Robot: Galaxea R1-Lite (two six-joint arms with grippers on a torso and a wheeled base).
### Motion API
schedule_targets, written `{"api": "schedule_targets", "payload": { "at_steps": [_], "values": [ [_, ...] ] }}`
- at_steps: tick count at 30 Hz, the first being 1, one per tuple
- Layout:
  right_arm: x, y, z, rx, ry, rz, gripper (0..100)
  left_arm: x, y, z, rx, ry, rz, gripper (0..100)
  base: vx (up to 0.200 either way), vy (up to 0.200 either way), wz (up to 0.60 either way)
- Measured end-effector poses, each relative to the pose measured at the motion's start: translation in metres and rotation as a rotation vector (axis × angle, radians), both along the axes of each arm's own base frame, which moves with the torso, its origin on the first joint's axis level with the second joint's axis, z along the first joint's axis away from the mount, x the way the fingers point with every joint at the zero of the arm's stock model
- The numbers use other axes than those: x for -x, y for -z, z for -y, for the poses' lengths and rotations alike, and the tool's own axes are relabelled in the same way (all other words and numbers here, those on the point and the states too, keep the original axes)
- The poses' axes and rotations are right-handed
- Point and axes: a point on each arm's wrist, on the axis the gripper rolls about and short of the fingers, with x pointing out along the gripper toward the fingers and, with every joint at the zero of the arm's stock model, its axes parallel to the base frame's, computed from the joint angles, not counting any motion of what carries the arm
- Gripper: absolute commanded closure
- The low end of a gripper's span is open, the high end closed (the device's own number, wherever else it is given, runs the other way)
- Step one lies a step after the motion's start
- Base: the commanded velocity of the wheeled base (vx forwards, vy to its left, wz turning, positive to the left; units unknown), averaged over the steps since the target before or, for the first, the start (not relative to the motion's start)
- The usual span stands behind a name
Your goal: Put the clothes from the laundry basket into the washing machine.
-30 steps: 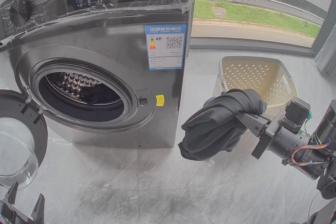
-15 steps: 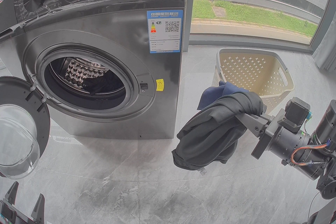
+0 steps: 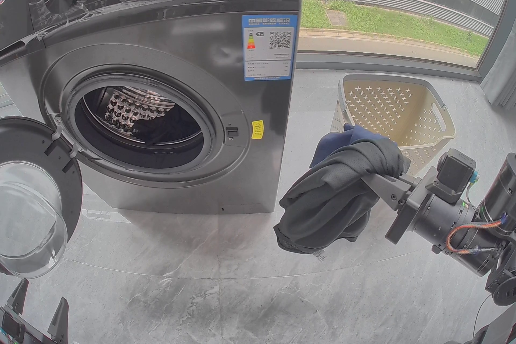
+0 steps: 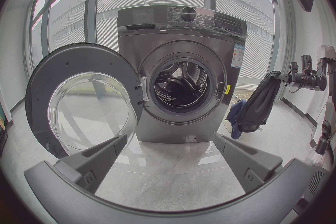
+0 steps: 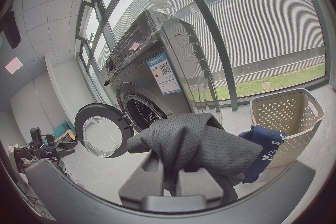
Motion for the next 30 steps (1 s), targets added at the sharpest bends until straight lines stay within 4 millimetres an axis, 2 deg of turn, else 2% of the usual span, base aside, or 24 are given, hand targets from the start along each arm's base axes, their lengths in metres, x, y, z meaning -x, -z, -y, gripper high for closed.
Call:
{"api": "schedule_targets", "payload": {
  "at_steps": [2, 11, 23, 30],
  "values": [
    [-0.0008, -0.0007, 0.0004, -0.002, 0.004, 0.002, 100, 0.0, 0.0, 0.0, 0.0, 0.0, 0.0, 0, 0.0, 0.2, 0.0],
    [-0.002, -0.0014, 0.0007, -0.005, 0.01, 0.003, 100, 0.0, 0.0, 0.0, -0.001, 0.0, 0.0, 0, 0.0, 0.0, 0.0],
    [-0.0023, -0.0011, 0.0007, -0.005, 0.01, 0.001, 100, 0.0, 0.0, 0.0, -0.001, 0.0, 0.0, 0, -0.2, 0.0, 0.0],
    [-0.0028, -0.0005, 0.0012, -0.005, 0.013, -0.002, 100, 0.0, 0.0, 0.0, -0.001, -0.001, 0.0, 0, 0.0, 0.0, 0.0]
  ]
}}
